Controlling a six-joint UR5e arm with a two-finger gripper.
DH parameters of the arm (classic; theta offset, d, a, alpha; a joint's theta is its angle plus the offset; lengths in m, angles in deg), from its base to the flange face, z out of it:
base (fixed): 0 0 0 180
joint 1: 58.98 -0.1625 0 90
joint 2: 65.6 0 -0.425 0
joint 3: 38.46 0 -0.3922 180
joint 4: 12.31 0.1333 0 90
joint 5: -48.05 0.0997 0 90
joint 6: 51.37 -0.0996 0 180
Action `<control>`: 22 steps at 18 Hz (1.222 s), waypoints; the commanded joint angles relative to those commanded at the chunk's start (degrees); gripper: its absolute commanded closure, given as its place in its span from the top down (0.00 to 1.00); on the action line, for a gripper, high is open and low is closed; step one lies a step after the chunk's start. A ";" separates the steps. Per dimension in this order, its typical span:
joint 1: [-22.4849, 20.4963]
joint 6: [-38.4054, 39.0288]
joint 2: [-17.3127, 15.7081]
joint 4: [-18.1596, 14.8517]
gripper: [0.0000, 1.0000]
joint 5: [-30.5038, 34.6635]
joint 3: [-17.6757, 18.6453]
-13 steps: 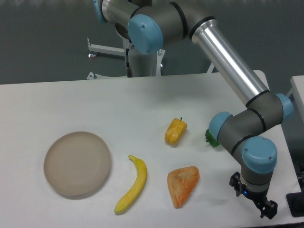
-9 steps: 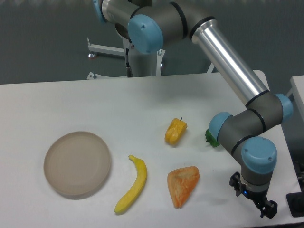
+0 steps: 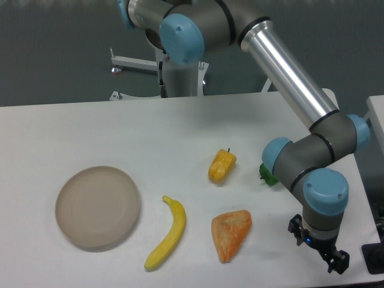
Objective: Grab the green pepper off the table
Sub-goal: 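Move the gripper toward the green bell pepper and lower it, then close the gripper around the green bell pepper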
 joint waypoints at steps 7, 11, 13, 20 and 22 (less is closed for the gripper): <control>-0.70 -0.52 -6.24 -6.14 1.00 -0.70 6.68; -1.93 -0.88 -12.47 -10.19 1.00 -1.23 12.74; -2.72 -2.80 -15.03 -11.95 1.00 -2.81 15.90; -5.89 -7.29 -20.40 -12.57 1.00 -2.38 25.75; -5.89 -7.29 -20.31 -12.31 1.00 -2.11 26.29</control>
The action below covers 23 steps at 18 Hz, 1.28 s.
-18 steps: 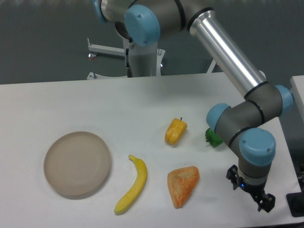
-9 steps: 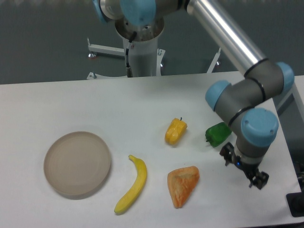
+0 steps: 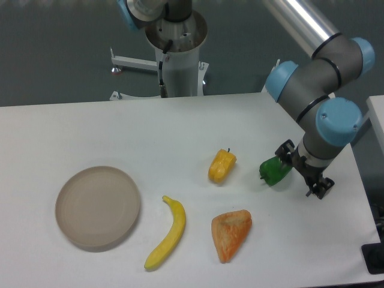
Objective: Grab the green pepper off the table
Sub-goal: 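Close the gripper around the green bell pepper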
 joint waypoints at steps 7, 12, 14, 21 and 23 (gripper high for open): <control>-0.26 0.70 -0.70 0.70 1.00 0.00 3.34; -0.44 0.18 -0.96 0.79 1.00 0.18 4.83; -0.35 0.17 -1.40 1.31 1.00 0.18 6.50; -0.35 0.17 -1.49 2.64 1.00 0.18 7.82; -0.26 0.00 -1.58 2.73 1.00 0.09 8.52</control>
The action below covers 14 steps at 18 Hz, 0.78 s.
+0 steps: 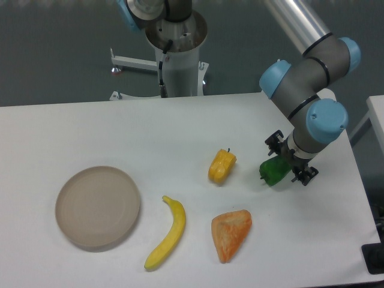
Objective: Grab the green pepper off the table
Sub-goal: 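Close the gripper around the green bell pepper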
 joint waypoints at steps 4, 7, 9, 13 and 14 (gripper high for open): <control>-0.09 0.00 0.00 -0.09 1.00 0.09 0.70; 0.00 0.00 0.00 0.00 1.00 0.09 0.79; 0.00 0.00 0.00 0.26 1.00 0.00 0.97; 0.00 -0.09 -0.52 3.95 1.00 0.09 3.69; 0.00 -0.09 -0.61 4.48 1.00 0.00 4.22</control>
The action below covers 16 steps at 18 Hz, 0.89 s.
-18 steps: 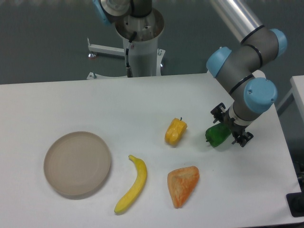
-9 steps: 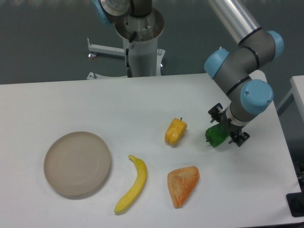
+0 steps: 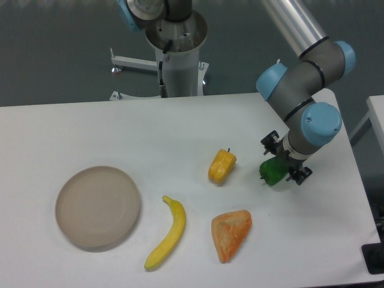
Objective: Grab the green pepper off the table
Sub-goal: 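Close the gripper around the green bell pepper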
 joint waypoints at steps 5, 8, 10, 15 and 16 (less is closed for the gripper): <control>0.00 0.09 -0.09 0.01 1.00 0.00 0.27; 0.00 0.26 -0.09 0.01 0.99 0.00 0.36; -0.09 0.18 -0.09 0.01 0.83 0.00 0.27; -0.17 0.09 -0.09 -0.08 0.54 -0.18 -0.43; -0.18 0.09 -0.09 -0.08 0.51 -0.26 -0.52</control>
